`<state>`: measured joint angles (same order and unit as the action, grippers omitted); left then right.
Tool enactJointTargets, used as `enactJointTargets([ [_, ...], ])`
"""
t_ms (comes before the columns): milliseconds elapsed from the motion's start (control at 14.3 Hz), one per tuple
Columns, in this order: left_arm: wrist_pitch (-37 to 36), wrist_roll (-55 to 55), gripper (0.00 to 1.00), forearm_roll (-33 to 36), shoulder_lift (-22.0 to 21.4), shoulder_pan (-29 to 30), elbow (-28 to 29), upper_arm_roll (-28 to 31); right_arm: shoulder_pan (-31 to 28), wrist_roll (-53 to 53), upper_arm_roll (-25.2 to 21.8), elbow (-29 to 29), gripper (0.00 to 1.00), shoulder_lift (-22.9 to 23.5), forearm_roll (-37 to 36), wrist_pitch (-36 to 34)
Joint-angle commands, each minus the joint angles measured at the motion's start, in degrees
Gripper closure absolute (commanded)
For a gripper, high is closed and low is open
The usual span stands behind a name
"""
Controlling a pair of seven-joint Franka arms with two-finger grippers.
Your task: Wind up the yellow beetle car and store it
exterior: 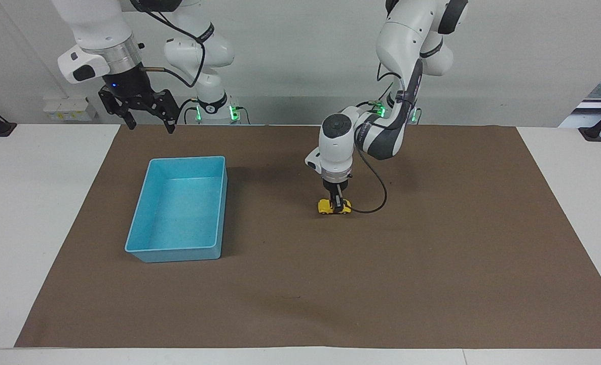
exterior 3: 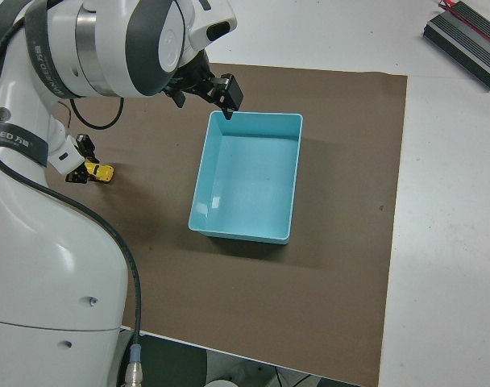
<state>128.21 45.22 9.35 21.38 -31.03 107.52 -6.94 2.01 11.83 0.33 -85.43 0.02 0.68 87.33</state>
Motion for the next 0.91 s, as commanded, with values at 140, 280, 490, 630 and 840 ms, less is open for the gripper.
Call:
enactJointTargets([
  [140,-1.39,-0.84,1.00,1.46,-1.25,-0.96,0.59,0.97,-0.51,-1.46,-0.07,-1.58,0.00,-1.25,1.16,0.83],
  [280,-1.21,0.21,1.00,1.46,-1.25,-0.35,0.76,0.88,-0.51,-1.46,-0.07,-1.58,0.00,-1.25,1.16,0.83],
  [490,-0.16,3.20,1.00,1.46,-1.34,1.32,1.90,0.79,-0.51,-1.46,-0.07,-1.58,0.00,-1.25,1.16,0.83],
  [630,0.63,4.34,1.00,1.46,-1.60,1.59,2.69,0.88,-0.51,-1.46,-0.07,-1.58,0.00,-1.25,1.16,0.91],
  [840,4.40,5.57,1.00,1.46,-2.57,3.08,6.02,0.88,-0.51,-1.46,-0.07,-1.58,0.00,-1.25,1.16,0.83],
])
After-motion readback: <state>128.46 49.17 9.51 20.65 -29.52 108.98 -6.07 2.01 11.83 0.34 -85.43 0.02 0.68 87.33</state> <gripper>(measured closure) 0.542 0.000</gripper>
